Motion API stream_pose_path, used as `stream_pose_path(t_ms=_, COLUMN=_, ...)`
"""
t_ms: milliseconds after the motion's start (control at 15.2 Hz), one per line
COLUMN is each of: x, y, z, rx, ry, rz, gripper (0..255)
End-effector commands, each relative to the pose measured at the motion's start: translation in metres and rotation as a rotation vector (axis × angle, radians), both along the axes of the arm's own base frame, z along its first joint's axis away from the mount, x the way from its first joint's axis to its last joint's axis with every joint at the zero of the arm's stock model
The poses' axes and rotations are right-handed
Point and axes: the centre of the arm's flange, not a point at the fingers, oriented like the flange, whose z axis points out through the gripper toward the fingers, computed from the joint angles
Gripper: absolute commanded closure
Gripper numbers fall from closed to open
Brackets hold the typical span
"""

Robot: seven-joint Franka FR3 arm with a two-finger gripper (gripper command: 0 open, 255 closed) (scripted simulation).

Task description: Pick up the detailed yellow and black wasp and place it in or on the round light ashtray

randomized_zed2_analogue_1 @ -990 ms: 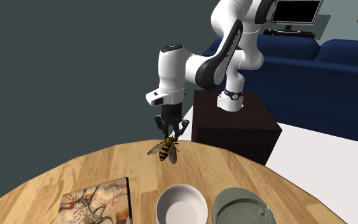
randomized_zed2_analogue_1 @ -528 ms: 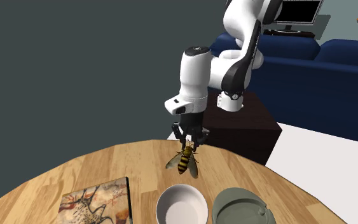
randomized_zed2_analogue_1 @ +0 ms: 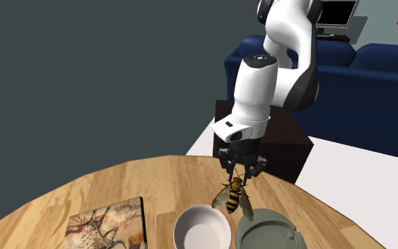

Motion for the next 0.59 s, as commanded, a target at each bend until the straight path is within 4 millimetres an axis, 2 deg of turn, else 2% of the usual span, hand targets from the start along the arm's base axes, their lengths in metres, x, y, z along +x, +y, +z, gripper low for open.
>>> stream_pose_path(t_ms=0, x=0.017, y=0.023, z=0.001, rx=0.000, ry=0.000, rz=-0.001, gripper=255)
stream_pose_path(t_ms=396, x=0.065, y=0.086, z=0.005, rx=0.000, ry=0.000, rz=-0.001, gripper=255)
stream_pose_path(t_ms=462, x=0.078, y=0.103, z=0.007, rx=0.000, ry=0.000, rz=-0.001, gripper=255)
stream_pose_path(t_ms=528, x=0.078, y=0.103, z=0.001, rx=0.000, ry=0.000, rz=-0.001, gripper=255)
